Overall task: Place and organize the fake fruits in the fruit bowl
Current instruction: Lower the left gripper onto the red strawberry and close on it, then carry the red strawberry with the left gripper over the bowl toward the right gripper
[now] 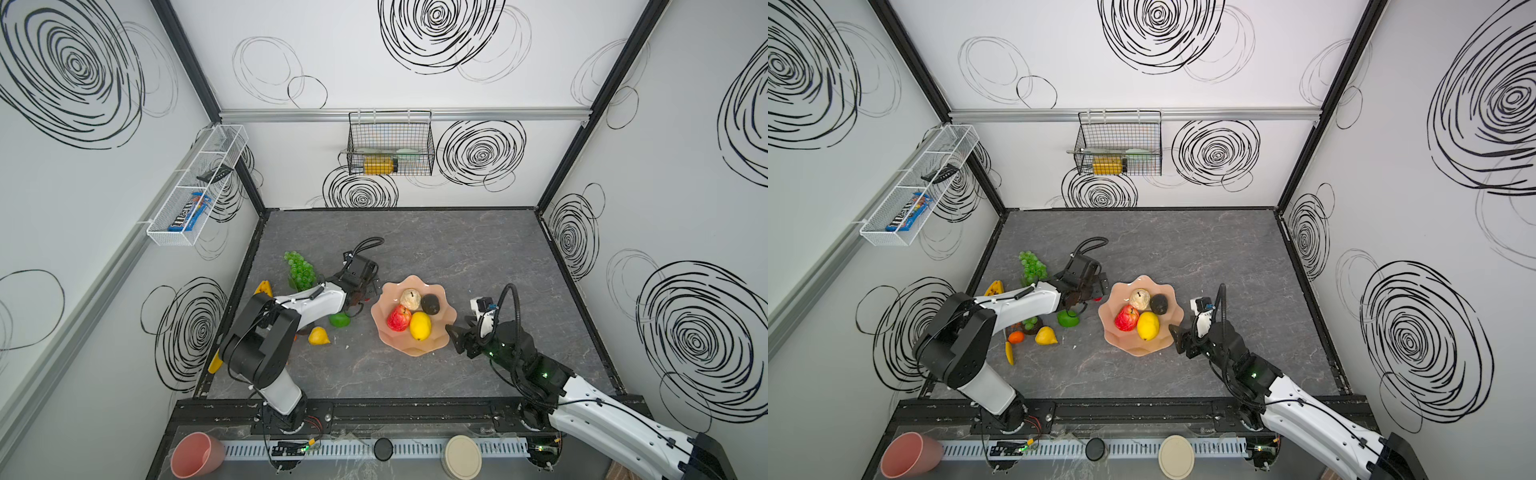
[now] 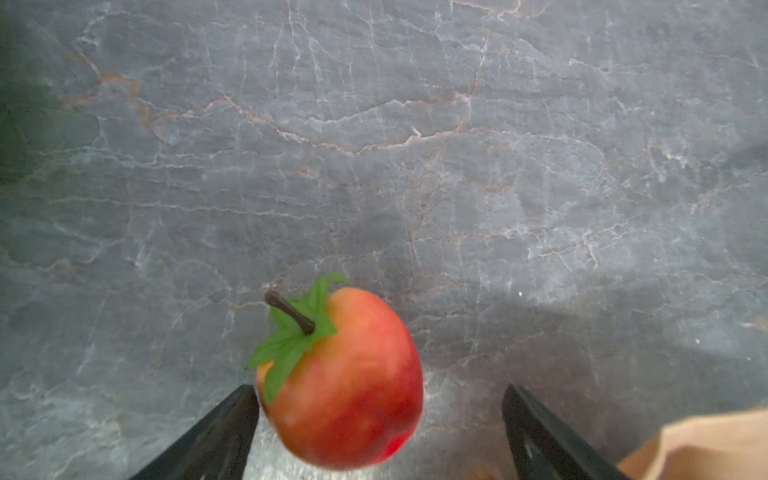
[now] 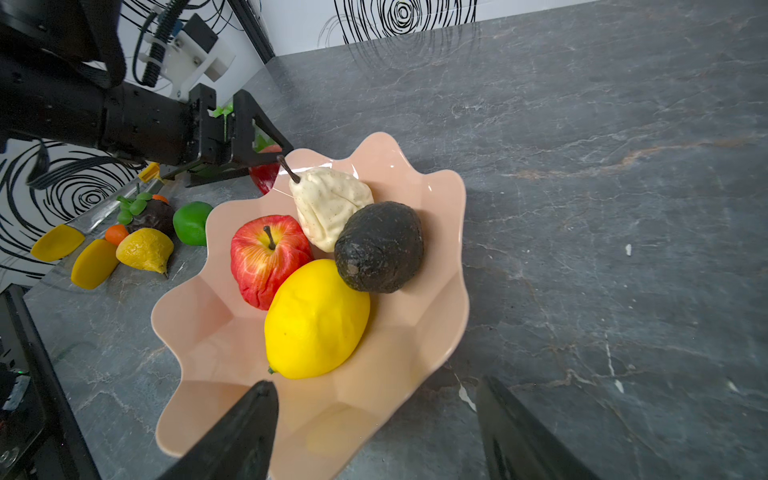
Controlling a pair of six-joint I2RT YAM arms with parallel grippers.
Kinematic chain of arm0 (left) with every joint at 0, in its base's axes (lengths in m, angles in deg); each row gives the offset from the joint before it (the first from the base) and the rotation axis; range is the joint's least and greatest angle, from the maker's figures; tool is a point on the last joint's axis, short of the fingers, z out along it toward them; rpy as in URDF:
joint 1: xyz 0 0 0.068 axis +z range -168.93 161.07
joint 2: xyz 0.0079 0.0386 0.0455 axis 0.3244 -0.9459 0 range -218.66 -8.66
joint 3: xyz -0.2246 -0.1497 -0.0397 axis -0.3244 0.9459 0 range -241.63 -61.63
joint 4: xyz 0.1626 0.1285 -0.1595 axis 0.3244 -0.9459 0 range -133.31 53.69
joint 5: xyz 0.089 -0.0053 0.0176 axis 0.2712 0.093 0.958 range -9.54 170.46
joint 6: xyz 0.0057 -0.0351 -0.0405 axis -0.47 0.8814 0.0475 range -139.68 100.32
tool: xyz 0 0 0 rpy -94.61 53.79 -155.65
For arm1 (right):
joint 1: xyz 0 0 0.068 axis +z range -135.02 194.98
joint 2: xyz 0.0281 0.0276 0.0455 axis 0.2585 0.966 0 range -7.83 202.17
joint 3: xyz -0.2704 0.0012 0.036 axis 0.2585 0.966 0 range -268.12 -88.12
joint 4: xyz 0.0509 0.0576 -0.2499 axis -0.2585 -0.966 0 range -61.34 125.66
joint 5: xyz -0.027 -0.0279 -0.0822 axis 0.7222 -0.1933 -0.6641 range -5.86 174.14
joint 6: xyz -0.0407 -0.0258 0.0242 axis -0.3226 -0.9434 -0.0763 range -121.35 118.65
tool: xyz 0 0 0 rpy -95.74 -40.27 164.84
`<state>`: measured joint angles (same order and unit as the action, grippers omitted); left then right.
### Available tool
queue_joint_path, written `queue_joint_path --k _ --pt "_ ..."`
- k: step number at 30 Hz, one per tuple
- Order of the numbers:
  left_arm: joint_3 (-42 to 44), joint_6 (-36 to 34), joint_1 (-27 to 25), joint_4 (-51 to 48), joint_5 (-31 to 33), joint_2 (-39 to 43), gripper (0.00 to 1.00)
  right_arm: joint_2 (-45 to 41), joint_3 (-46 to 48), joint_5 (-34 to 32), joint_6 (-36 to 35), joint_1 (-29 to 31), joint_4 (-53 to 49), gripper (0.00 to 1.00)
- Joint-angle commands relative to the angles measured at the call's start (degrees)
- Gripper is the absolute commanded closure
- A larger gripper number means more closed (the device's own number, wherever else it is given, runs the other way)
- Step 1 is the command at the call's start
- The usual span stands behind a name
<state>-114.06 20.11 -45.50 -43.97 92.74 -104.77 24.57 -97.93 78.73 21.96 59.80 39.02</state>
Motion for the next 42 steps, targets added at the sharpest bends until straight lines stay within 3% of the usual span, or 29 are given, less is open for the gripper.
queue_joint_path --k 1,7,13,18,26,29,35,42 --pt "-3.43 -2.51 1.58 0.28 -0.84 -1.92 0.03 -0.28 0.75 -0.48 0.42 0.04 1.72 0.21" --pt "-2.71 -3.05 0.14 -2.65 5.23 0.01 0.02 0.31 0.95 -0.57 0.33 0.03 2.55 0.21" --pt "-1.61 -3.14 -0.01 -2.20 4.53 -2.59 0.06 0.91 0.87 -0.32 0.24 0.02 2.82 0.21" --pt "-3.18 -3.40 -0.03 -1.90 4.14 -4.78 0.18 0.96 0.87 -0.31 0.24 0.09 2.77 0.21" --pt "-3.75 -4.02 0.06 -1.61 4.73 -6.54 0.27 1.06 0.77 -0.39 0.32 0.06 2.80 0.21" --pt "-2.93 -3.81 0.17 -0.74 5.12 -5.78 0.36 1.27 0.68 -0.30 0.31 0.06 2.64 0.21" --pt "1.55 -4.01 0.58 3.59 6.17 -0.17 0.39 0.87 -0.02 -0.49 1.19 -0.03 1.19 0.21" --pt "10.15 -5.60 0.35 8.86 9.30 14.36 0.40 -0.67 -4.81 -0.84 3.18 -0.35 -5.08 0.20"
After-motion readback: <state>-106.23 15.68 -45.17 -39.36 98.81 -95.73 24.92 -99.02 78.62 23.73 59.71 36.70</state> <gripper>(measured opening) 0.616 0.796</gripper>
